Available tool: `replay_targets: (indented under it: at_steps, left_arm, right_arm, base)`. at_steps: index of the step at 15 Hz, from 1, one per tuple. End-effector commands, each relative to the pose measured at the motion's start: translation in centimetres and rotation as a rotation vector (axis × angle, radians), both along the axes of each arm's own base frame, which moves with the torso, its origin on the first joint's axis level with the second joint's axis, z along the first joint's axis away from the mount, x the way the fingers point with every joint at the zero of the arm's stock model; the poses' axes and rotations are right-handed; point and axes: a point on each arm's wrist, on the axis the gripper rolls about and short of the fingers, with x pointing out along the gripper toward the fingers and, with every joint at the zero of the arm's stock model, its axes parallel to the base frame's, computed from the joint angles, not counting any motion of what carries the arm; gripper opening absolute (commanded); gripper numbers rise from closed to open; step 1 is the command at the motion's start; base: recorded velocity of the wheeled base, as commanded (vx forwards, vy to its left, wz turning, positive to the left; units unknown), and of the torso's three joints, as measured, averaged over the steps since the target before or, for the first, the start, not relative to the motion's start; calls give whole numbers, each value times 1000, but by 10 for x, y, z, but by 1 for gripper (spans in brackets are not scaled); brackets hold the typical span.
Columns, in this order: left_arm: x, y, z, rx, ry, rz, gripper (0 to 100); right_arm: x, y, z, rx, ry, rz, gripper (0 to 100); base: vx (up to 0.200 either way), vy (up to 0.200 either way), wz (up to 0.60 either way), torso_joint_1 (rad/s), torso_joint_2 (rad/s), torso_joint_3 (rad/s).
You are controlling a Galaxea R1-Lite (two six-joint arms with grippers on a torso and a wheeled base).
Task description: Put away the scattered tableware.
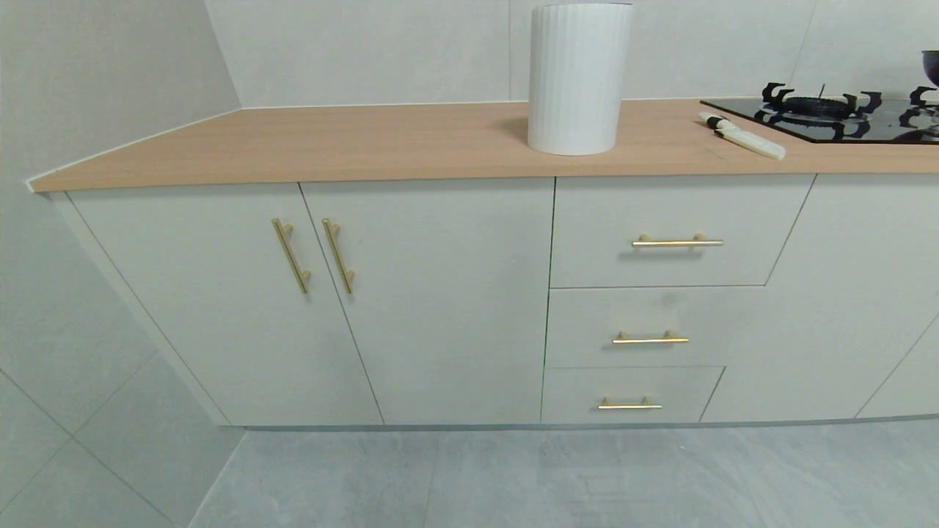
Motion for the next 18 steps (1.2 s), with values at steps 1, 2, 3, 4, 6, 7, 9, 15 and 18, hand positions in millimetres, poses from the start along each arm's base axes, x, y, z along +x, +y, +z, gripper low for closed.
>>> replay_targets:
  at_steps: [1, 2, 3, 4, 6, 7, 9, 15, 18]
  left_arm:
    - [0, 0, 0, 0, 0, 0, 100]
    - [0, 0, 0, 0, 0, 0, 100]
    - [0, 0, 0, 0, 0, 0, 100]
    - [0, 0, 0, 0, 0, 0, 100]
    - [0, 0, 0, 0, 0, 0, 100]
    - [0, 0, 0, 0, 0, 0, 100]
    - [0, 0, 0, 0, 0, 0, 100]
    - [0, 0, 0, 0, 0, 0, 100]
    - [0, 0, 0, 0, 0, 0, 100]
  right_arm:
    - [-8, 2, -21, 1, -40, 20, 100]
    - [4, 2, -39, 19, 29, 30, 100]
    - [9, 2, -46, 22, 53, 34, 100]
    - [21, 3, -65, 22, 96, 56, 100]
    - [39, 5, -95, 1, 75, 134, 100]
    - [40, 6, -96, -7, 66, 195, 100]
    - [41, 6, -103, -9, 129, 211, 100]
    - [41, 7, -111, 61, 205, 220, 100]
    - [41, 7, -111, 58, 205, 220, 100]
  base:
    - [0, 0, 0, 0, 0, 0]
    - [0, 0, 0, 0, 0, 0]
    - [0, 0, 0, 0, 0, 0]
    - [0, 0, 0, 0, 0, 0]
    - [0, 0, 0, 0, 0, 0]
    - [0, 0, 0, 0, 0, 0]
    - [0, 0, 0, 0, 0, 0]
    - [0, 0, 0, 0, 0, 0]
    - [0, 0, 0, 0, 0, 0]
